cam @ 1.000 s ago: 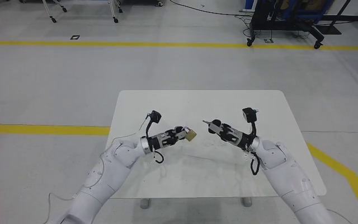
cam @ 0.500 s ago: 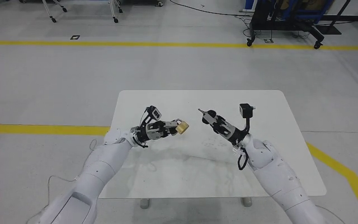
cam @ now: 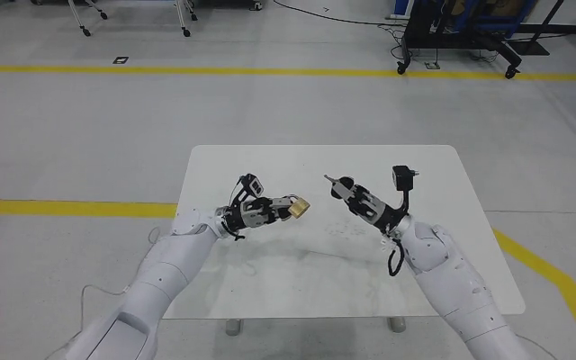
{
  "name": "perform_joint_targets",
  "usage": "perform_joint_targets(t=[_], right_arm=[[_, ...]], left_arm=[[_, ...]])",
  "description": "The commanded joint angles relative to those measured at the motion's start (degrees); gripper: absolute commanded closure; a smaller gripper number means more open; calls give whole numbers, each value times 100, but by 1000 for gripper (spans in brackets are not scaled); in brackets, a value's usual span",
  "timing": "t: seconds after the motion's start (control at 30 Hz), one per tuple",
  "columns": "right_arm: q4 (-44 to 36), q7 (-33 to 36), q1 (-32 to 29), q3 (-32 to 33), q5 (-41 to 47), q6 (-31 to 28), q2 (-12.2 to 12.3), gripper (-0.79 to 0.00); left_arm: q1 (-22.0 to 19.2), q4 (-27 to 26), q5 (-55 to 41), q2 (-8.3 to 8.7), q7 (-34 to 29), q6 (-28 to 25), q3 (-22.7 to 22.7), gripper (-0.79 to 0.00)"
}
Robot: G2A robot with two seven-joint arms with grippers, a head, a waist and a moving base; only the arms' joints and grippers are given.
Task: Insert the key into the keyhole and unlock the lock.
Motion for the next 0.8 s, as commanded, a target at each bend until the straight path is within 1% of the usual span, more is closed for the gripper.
perform_joint_targets(t=[0.0,0.07,0.23,0.33,0.47,0.5,0.57,0.6,0.67,0.77], right_arm=[[-141,89,-190,146,-48,59,40,0],[-273,243,-383,157,41,177,62,0],[-621,697,-697,13,587,574,81,0],[-784,1071,-914,17,1103,555,121,0],[-1027,1476,-1228,322,1597,615,220,0],[-1116,1532,-1336,439,1697,627,247,0],[-1251,1504,-1479,688,1625,643,288,0],[-1251,1504,-1479,688,1625,643,288,0],[-1251,1504,-1479,688,1625,643,288,0],[-1251,1504,-1479,688,1625,643,288,0]], left_arm=[[92,-115,-159,-7,-64,-271,-98,0],[196,-161,-371,-7,-87,-460,-228,0],[376,-448,-330,-35,134,-681,-313,0],[448,-580,-219,-65,287,-834,-314,0],[479,-638,-191,-125,360,-905,-277,0],[459,-628,-152,-141,358,-854,-247,0],[413,-650,-118,-178,340,-698,-182,0],[383,-644,-105,-196,309,-538,-139,0],[311,-584,-83,-229,211,4,-19,0],[311,-584,-83,-229,211,4,-19,0]])
